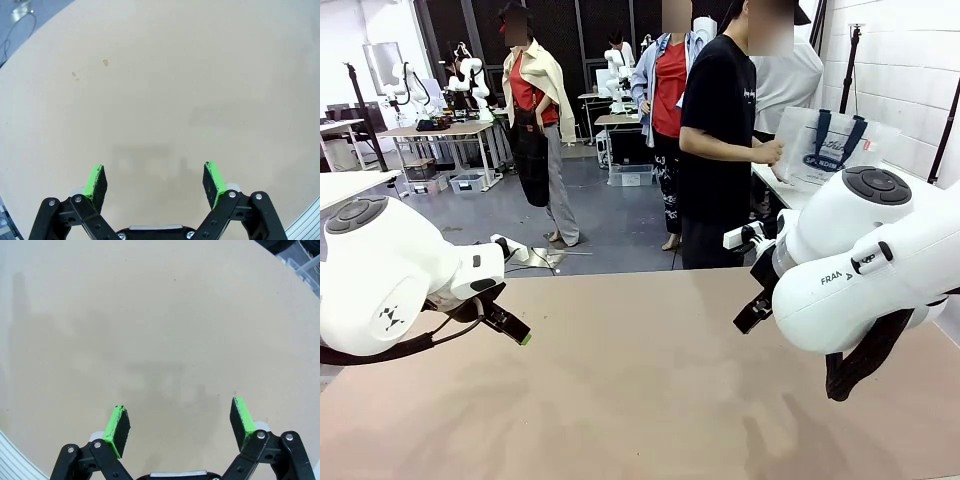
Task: Transfer purchased items from the store into the shopping bag.
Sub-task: Open the Reusable shopping bag in the center of the table.
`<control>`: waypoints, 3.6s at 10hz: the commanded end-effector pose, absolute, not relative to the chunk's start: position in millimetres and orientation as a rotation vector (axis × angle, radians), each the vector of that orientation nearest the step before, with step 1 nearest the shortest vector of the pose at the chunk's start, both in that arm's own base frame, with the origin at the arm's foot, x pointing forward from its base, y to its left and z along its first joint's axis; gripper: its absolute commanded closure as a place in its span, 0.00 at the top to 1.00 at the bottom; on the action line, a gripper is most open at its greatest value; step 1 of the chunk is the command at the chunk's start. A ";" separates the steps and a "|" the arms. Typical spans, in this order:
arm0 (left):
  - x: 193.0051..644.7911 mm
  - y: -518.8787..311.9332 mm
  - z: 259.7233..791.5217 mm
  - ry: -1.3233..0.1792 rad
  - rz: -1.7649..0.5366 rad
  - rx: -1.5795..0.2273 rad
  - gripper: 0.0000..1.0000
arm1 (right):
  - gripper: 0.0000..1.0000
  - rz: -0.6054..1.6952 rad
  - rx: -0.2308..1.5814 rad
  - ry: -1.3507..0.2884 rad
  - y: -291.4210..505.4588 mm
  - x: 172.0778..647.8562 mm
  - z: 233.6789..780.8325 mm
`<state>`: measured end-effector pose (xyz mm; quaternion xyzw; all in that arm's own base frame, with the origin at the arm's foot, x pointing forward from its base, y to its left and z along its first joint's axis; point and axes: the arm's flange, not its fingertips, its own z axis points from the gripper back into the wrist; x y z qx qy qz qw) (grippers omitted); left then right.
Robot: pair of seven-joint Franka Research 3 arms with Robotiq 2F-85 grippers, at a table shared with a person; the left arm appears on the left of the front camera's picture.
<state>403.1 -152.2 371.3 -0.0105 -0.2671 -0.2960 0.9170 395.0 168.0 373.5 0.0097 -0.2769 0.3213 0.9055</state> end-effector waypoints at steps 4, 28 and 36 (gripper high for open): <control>403.5 -151.0 371.3 -0.550 -0.606 -0.022 1.00 | 1.00 0.664 0.020 -0.572 167.9 395.0 373.5; 403.5 -151.0 371.3 -0.550 -0.606 -0.022 1.00 | 1.00 0.664 0.020 -0.572 167.9 395.0 373.5; 403.5 -151.0 371.3 -0.550 -0.606 -0.022 1.00 | 1.00 0.664 0.020 -0.572 167.9 395.0 373.5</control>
